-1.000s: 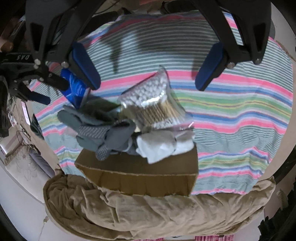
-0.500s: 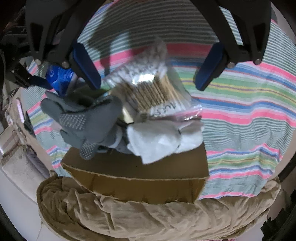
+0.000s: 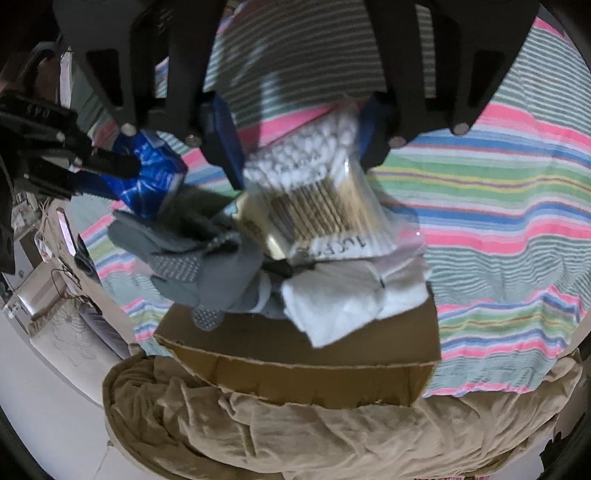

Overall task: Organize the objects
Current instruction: 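Grasp the blue tissue pack with the right gripper and lift it, then carry the blue tissue pack into the cardboard box and open the right gripper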

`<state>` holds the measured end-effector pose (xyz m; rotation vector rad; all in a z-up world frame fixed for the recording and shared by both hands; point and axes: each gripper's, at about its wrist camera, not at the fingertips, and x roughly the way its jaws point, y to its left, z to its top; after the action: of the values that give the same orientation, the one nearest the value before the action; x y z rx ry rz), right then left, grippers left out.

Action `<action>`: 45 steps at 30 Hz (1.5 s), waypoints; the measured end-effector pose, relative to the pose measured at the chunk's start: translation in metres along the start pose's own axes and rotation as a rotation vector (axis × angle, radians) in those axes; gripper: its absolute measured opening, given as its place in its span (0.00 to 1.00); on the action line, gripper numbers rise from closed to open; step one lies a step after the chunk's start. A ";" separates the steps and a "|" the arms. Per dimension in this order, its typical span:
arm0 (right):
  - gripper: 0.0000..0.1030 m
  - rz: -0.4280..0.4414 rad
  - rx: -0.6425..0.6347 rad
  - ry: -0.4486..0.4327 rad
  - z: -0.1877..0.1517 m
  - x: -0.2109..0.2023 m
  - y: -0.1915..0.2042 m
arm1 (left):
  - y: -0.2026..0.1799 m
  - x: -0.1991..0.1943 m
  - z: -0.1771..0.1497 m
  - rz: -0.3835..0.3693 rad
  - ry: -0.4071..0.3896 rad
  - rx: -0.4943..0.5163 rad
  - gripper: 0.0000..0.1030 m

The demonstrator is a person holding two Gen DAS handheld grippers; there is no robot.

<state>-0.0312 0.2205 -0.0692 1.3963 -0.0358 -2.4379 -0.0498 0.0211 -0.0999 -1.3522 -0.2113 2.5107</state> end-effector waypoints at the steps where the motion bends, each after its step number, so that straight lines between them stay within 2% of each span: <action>1: 0.32 0.006 -0.003 -0.002 0.000 -0.001 0.001 | 0.001 -0.002 -0.002 -0.004 0.000 -0.003 0.51; 4: 0.21 0.039 0.002 0.005 -0.001 0.000 0.000 | 0.002 -0.011 -0.006 -0.017 -0.004 -0.011 0.50; 8: 0.19 0.066 0.007 0.002 -0.003 0.000 0.002 | -0.001 -0.028 -0.008 -0.022 -0.022 -0.003 0.49; 13: 0.13 0.084 -0.021 -0.026 -0.001 -0.012 0.010 | -0.004 -0.050 -0.010 -0.025 -0.052 0.001 0.49; 21: 0.12 0.073 -0.089 -0.086 0.007 -0.044 0.030 | -0.006 -0.084 0.000 -0.026 -0.118 0.011 0.48; 29: 0.12 0.068 -0.115 -0.182 0.034 -0.077 0.035 | -0.008 -0.102 0.019 -0.015 -0.172 0.029 0.46; 36: 0.12 0.052 -0.097 -0.233 0.062 -0.082 0.024 | 0.002 -0.089 0.025 -0.009 -0.150 0.009 0.46; 45: 0.12 0.051 -0.082 -0.256 0.073 -0.083 0.017 | -0.006 -0.110 0.045 -0.014 -0.233 0.041 0.44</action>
<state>-0.0500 0.2186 0.0413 1.0301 -0.0309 -2.5288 -0.0290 -0.0073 0.0141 -1.0376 -0.2147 2.6423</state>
